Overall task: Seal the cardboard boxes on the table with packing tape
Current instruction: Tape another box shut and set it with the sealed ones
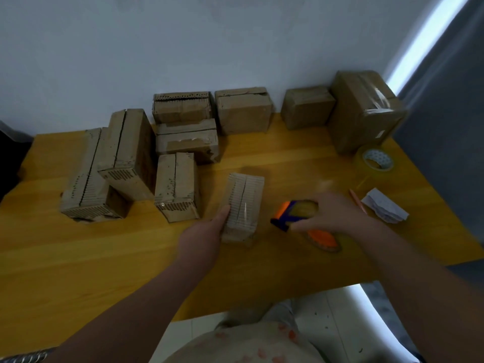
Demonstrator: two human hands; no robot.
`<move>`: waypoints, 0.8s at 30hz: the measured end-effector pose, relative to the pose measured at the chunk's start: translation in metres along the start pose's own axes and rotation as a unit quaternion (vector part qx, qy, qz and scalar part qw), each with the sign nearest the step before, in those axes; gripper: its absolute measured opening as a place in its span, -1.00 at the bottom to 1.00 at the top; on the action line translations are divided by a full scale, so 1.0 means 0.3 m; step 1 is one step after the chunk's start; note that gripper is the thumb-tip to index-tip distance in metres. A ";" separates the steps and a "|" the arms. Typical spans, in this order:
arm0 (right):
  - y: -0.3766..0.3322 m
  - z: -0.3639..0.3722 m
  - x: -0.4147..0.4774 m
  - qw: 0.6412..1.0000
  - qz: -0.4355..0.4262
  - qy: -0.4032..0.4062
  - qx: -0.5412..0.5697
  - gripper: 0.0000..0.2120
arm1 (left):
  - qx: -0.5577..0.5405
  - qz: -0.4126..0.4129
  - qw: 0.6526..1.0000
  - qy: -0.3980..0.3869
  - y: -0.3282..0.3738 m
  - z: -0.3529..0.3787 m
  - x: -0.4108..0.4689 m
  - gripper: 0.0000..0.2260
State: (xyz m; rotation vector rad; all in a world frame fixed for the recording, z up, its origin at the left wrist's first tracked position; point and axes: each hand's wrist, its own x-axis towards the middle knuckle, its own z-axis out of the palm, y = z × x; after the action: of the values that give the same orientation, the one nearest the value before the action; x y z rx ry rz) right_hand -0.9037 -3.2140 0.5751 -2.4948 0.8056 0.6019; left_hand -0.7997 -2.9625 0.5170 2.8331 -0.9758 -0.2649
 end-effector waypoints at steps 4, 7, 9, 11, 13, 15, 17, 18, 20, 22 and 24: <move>0.025 0.069 0.050 0.995 -0.007 0.097 0.000 -0.38 | -0.028 -0.004 0.998 0.050 0.019 -0.060 0.014 -0.52; 0.022 0.120 0.071 0.994 0.023 0.093 -0.048 -0.33 | -0.087 -0.017 0.993 0.079 0.026 -0.117 0.049 -0.60; 0.024 0.143 0.072 0.996 0.027 0.071 -0.045 -0.26 | -0.110 -0.031 0.990 0.084 0.027 -0.148 0.073 -0.64; 0.026 0.160 0.066 0.998 0.011 0.051 -0.038 -0.23 | -0.121 -0.040 0.986 0.104 0.028 -0.180 0.091 -0.67; 0.018 0.168 0.057 0.997 -0.017 0.034 -0.061 -0.28 | -0.132 -0.037 0.982 0.132 0.033 -0.218 0.102 -0.72; -0.006 0.161 0.042 0.996 -0.038 0.046 -0.073 -0.35 | -0.135 -0.035 0.979 0.146 0.038 -0.259 0.112 -0.75; -0.042 0.142 0.024 0.993 -0.074 0.088 -0.038 -0.34 | -0.137 -0.040 0.980 0.137 0.042 -0.292 0.122 -0.77; -0.067 0.129 0.016 0.989 -0.107 0.104 -0.005 -0.32 | -0.138 -0.042 0.982 0.124 0.043 -0.303 0.129 -0.77; -0.126 0.109 0.001 0.977 -0.170 0.090 0.090 -0.30 | -0.147 -0.046 0.984 0.089 0.041 -0.313 0.142 -0.78; -0.178 0.110 -0.006 0.958 -0.197 0.033 0.207 -0.29 | -0.160 -0.055 0.984 0.063 0.037 -0.309 0.151 -0.79; -0.211 0.124 -0.006 0.942 -0.205 0.004 0.267 -0.35 | -0.184 -0.070 0.978 0.062 0.031 -0.296 0.153 -0.78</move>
State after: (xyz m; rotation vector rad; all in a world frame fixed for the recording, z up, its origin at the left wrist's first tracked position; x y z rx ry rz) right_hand -0.8753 -3.1471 0.5638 -2.0653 0.3591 0.1885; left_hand -0.7512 -2.9920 0.5997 2.5438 -0.6261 -0.2494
